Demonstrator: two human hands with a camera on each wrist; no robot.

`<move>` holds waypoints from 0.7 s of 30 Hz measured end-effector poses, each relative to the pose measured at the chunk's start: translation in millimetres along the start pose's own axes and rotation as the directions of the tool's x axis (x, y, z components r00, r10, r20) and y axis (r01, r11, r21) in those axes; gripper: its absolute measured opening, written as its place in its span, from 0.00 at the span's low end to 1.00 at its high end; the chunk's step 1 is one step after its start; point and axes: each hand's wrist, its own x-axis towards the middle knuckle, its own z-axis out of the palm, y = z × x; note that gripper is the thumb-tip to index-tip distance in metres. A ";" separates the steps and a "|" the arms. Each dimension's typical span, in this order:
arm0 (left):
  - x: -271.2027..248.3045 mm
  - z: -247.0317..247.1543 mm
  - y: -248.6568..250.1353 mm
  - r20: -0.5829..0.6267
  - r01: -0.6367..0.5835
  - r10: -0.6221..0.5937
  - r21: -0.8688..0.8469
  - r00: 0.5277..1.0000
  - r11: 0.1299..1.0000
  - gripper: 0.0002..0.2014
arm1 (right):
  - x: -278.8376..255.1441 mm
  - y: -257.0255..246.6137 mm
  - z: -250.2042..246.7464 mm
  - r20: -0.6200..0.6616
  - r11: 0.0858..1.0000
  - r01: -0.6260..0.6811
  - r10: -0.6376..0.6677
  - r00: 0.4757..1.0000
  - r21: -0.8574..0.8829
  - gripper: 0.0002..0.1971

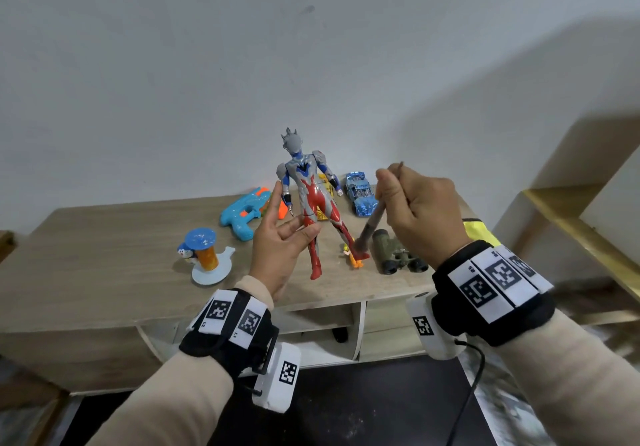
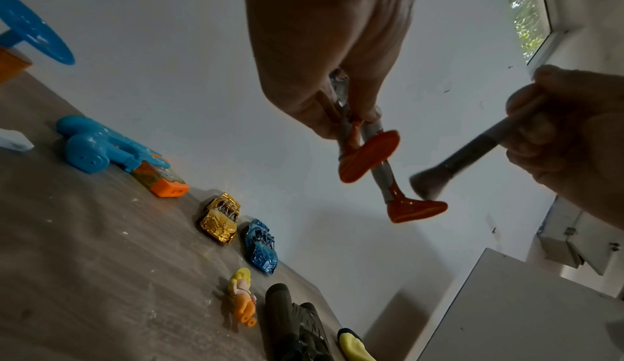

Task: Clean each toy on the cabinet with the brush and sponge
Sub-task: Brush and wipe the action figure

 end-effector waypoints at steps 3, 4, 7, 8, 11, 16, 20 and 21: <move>-0.6 -0.1 -0.4 -0.005 -0.005 0.005 -0.009 1.000 1.000 0.46 | -1.2 -1.3 -3.5 -0.049 0.994 0.047 -0.042 0.998 0.103 0.18; -0.7 0.3 -0.5 -0.006 -0.009 0.009 -0.011 1.000 1.000 0.46 | -0.8 -2.6 -4.3 -0.024 0.994 0.055 -0.053 0.998 0.097 0.18; -1.8 1.5 -0.6 -0.010 -0.013 0.013 -0.013 1.000 1.000 0.46 | -2.7 -4.9 -3.8 0.078 1.000 0.023 -0.023 0.997 0.007 0.21; -2.4 2.2 -0.4 -0.012 -0.015 0.015 -0.011 1.000 1.000 0.46 | -4.0 -5.6 -4.1 0.057 1.000 0.020 -0.021 0.998 0.011 0.22; -5.0 4.7 0.0 -0.012 -0.012 0.012 -0.014 1.000 1.000 0.46 | -6.5 -7.2 -4.1 -0.013 0.989 0.033 -0.032 0.999 0.147 0.17; -8.3 4.6 1.7 -0.003 0.001 -0.001 -0.016 1.000 1.000 0.45 | -6.4 -14.2 -4.1 0.094 0.989 -0.065 0.052 0.994 0.135 0.16; -9.2 0.3 0.6 -0.001 0.001 -0.001 -0.049 1.000 0.999 0.39 | -6.6 -14.5 -6.5 -0.028 0.975 -0.101 0.109 0.994 0.199 0.15; -9.1 -0.5 1.1 -0.002 0.003 -0.003 -0.065 1.000 0.998 0.40 | -6.6 -14.6 -6.8 0.015 0.973 -0.117 0.116 0.993 0.198 0.15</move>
